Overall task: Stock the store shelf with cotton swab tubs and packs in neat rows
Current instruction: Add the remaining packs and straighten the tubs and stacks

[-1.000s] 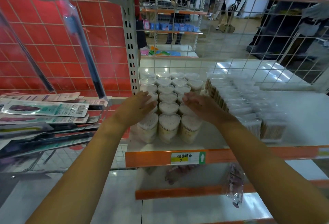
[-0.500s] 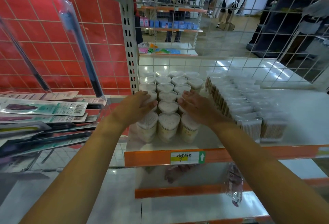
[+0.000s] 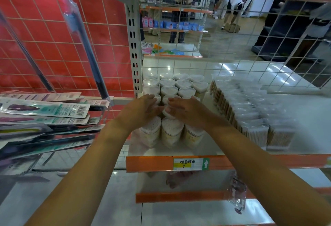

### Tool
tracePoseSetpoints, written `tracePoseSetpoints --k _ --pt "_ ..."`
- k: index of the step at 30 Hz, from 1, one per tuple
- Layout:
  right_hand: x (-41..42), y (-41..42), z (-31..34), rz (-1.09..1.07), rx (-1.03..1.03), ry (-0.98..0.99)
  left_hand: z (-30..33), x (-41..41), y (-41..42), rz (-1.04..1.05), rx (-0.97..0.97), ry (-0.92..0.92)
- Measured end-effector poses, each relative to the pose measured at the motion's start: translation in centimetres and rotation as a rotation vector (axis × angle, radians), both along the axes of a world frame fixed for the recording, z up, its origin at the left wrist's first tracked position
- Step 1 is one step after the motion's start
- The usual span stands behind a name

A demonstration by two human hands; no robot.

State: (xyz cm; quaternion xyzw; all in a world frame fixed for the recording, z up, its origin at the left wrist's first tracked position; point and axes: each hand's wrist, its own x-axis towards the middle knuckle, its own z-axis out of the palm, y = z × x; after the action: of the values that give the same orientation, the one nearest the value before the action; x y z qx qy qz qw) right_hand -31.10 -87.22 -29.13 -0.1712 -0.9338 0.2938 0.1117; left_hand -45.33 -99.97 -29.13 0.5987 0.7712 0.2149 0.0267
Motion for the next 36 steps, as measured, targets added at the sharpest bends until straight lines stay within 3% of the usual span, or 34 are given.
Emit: tracePoseSetpoints --k 6,11,14,17,21,23,29,36 --pt "-0.7 1.5 0.7 -0.156 0.023 0.157 0.8 -0.3 1.0 0.013 0.116 0.041" --pt "-1.2 3.5 1.2 -0.297 0.19 -0.199 1.7 -1.2 2.3 0.002 0.07 0.066" --pt "-1.1 3.6 1.0 -0.254 0.28 -0.248 1.9 -1.0 2.9 -0.066 -0.205 0.06" --pt "-1.1 3.6 1.3 -0.243 0.329 -0.239 1.5 -2.5 3.1 -0.127 -0.225 0.243" --pt "-2.0 3.8 0.9 -0.294 0.308 -0.212 1.3 -1.9 3.2 -0.179 -0.124 0.062" --pt "-3.0 3.5 1.0 -0.297 0.329 -0.192 1.4 -1.7 3.7 -0.036 0.039 -0.03" --pt "-4.7 2.8 0.9 -0.177 0.168 -0.162 0.9 -1.3 5.9 0.044 -0.135 0.084" --pt "-4.4 2.7 1.1 -0.16 0.219 -0.19 0.6 -1.7 6.2 0.068 -0.142 0.057"
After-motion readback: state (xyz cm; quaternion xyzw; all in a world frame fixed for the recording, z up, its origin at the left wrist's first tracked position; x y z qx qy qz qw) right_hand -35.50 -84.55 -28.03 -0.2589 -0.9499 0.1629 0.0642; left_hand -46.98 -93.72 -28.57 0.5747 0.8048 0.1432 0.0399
